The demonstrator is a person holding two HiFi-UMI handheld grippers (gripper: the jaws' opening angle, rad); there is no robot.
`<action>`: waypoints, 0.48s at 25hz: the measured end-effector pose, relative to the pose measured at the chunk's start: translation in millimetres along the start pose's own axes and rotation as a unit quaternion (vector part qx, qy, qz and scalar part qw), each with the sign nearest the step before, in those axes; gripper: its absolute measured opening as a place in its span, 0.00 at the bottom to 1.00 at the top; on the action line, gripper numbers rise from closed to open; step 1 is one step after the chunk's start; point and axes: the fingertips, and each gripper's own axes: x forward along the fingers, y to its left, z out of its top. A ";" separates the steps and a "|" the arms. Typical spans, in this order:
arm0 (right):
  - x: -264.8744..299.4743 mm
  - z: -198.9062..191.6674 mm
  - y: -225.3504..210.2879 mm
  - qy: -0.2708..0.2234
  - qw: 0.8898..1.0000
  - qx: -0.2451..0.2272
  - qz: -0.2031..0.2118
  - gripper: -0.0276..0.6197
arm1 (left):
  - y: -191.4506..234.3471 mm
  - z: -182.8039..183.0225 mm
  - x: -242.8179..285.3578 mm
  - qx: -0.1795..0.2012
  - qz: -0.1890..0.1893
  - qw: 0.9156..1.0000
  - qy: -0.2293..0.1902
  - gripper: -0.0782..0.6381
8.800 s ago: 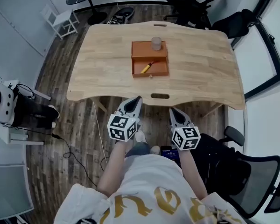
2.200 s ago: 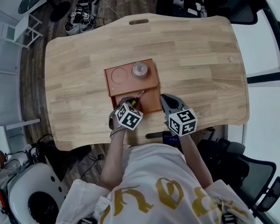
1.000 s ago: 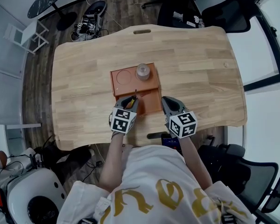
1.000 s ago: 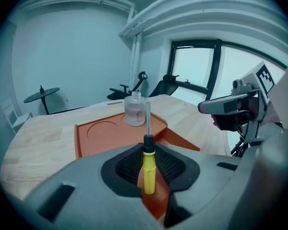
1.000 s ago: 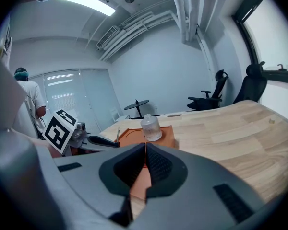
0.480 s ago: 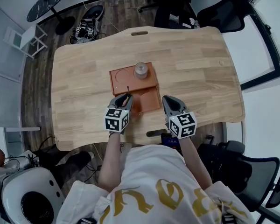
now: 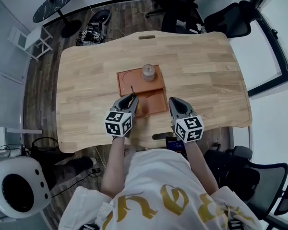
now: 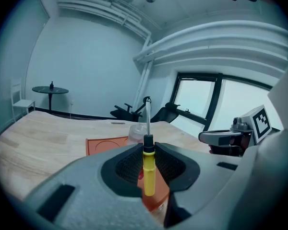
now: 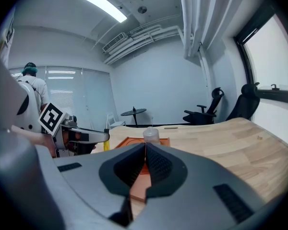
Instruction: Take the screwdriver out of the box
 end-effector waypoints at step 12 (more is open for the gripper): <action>-5.3 23.0 12.6 -0.035 0.999 0.002 0.002 0.06 | -10.1 32.5 -26.2 0.000 -0.009 0.999 -0.050 0.22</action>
